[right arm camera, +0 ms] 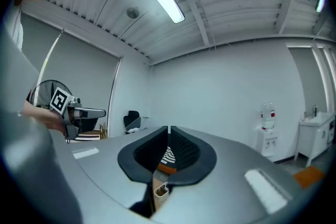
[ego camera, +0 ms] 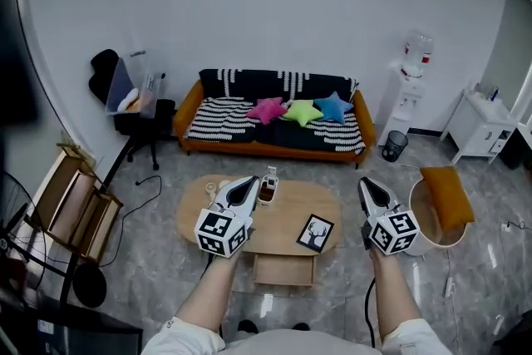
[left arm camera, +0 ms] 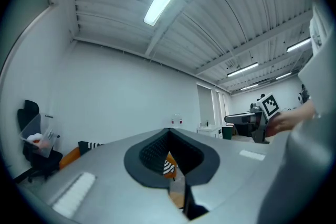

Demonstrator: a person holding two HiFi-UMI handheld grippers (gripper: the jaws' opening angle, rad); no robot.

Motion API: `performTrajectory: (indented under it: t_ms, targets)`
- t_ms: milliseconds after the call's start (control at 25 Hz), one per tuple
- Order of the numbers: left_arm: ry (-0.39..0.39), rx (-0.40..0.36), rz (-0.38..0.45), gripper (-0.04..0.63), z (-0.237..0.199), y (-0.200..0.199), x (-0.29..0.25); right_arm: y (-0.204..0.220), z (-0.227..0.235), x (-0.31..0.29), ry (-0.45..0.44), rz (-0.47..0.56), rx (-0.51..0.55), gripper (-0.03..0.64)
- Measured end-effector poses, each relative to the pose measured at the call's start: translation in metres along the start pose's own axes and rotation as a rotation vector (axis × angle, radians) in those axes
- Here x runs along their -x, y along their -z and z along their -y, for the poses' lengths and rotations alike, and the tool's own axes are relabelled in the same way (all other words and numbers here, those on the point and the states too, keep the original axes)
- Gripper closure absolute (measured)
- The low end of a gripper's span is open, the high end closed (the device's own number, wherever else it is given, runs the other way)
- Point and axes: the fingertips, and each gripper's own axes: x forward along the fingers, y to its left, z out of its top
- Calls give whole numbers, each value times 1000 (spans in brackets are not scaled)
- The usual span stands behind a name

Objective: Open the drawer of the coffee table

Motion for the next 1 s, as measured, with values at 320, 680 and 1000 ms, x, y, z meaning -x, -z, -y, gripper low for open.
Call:
performTrajectory:
  t_ms: [320,680,1000]
  targets:
    - [-18,19,-17,597,-9,4,-2,7,18,11,50,-16,2,612]
    - [-13,26,-28,597,-8,1,-5,6,26,23,68,-11,9,614]
    - [-17,8,-32,597,-6,-4,4,11,20,27,66,-22,25,614]
